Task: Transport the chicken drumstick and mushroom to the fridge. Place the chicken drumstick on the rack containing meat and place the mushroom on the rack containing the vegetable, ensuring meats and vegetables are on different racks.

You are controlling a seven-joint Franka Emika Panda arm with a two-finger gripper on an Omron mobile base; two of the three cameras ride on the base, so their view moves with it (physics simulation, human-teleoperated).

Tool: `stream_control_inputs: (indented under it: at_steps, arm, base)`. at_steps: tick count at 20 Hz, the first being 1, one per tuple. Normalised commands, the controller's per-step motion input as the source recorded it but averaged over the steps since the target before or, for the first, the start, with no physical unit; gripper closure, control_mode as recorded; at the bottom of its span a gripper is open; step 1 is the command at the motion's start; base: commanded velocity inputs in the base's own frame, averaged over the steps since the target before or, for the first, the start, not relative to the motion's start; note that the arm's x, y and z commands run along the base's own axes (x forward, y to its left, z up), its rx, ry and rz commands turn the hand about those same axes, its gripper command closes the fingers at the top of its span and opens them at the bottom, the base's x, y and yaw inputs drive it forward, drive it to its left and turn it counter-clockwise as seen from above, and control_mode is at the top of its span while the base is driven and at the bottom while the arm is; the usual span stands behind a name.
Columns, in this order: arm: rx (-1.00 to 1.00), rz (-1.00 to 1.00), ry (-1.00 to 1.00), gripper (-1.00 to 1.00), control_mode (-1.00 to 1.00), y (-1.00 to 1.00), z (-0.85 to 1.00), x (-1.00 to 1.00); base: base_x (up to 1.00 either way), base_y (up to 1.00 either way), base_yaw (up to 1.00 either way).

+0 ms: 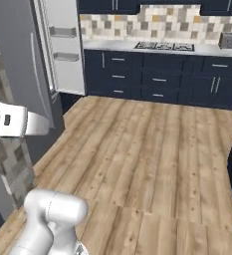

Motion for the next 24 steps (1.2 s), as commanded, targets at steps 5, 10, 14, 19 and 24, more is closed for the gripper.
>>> stream_control_inputs:
  at_steps: [5, 10, 14, 19, 24]
  arm:
    - [0.00, 0.00, 0.00, -1.00, 1.00, 0.00, 0.00, 0.00]
    - [0.00, 0.00, 0.00, -1.00, 1.00, 0.00, 0.00, 0.00]
    - [0.00, 0.00, 0.00, -1.00, 1.00, 0.00, 0.00, 0.00]
    - [0.00, 0.00, 0.00, -1.00, 1.00, 0.00, 0.00, 0.00]
    - [0.00, 0.00, 0.00, -1.00, 1.00, 0.00, 0.00, 0.00]
  base:
    - [-1.00, -1.00, -0.27]
    - [-0.50, -1.00, -0.14]
    - [-0.12, -1.00, 0.00]
    - [-0.13, -1.00, 0.01]
    - [-0.24, -1.00, 0.04]
